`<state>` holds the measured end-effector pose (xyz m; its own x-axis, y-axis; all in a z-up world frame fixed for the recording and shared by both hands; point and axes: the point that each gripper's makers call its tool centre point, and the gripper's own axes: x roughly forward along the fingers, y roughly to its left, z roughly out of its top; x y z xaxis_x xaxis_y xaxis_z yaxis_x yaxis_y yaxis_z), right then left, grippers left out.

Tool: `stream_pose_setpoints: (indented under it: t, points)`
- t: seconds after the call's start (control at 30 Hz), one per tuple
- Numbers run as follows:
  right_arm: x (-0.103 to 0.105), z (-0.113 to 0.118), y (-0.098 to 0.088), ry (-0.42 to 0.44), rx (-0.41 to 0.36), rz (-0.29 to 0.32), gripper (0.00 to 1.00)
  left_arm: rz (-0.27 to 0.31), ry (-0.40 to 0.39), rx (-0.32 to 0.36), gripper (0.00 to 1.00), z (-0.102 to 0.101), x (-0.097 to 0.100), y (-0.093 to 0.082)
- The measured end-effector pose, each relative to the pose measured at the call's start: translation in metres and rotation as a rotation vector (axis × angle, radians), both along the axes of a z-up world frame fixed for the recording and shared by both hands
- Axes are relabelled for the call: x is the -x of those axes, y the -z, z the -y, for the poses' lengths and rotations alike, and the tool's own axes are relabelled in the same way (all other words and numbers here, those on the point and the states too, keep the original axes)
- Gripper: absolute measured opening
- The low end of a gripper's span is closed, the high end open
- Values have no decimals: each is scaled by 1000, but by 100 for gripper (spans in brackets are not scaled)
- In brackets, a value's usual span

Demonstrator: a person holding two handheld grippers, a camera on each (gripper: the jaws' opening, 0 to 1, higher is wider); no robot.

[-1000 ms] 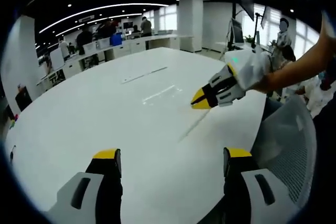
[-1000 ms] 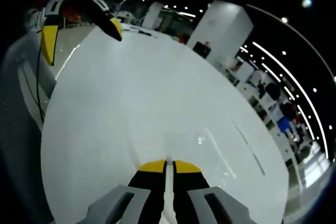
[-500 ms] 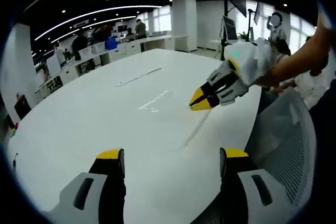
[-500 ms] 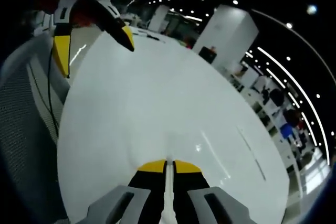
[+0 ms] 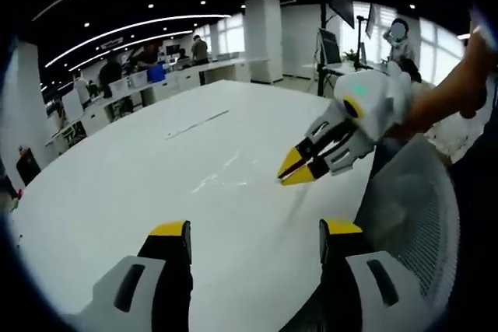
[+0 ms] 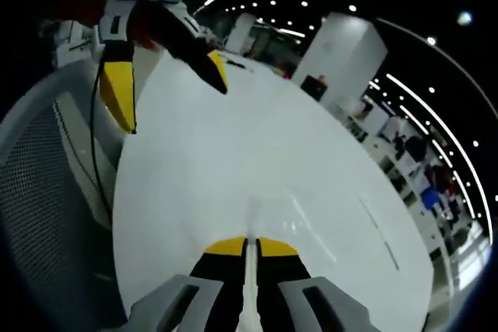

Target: Open the resealable bag by pulling the two sides of the seal apart until the entire bag opening is separated and visibly accessible.

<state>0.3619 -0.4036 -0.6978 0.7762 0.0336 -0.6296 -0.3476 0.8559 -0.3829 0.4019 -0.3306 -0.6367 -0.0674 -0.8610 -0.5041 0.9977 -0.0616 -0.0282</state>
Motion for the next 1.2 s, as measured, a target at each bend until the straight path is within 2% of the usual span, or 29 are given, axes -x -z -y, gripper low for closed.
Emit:
stream_pose_setpoints:
  t: [0.23,0.33,0.5,0.63,0.77,0.9,1.03,1.2]
  points:
    - [6,-10,-2,-22,-10,-6,0,46,75,-16,59,7,10,0]
    - [7,-13,-3,-28,-14,-6,0,84,116,-38,57,8,15,5]
    - [9,-22,-4,-46,-17,-11,0,94,143,-56,56,12,19,15]
    - [12,-30,-3,-65,-19,-18,0,129,172,-85,54,12,21,24]
    - [14,-38,-2,-92,-17,-29,0,143,192,-98,50,12,22,27]
    - [15,-44,-4,-111,-22,-30,0,189,227,-110,46,12,24,30]
    - [15,-47,-5,-108,-48,-31,0,238,267,-129,35,12,25,37]
    - [15,-51,-7,-123,-40,-32,0,275,295,-143,36,12,26,41]
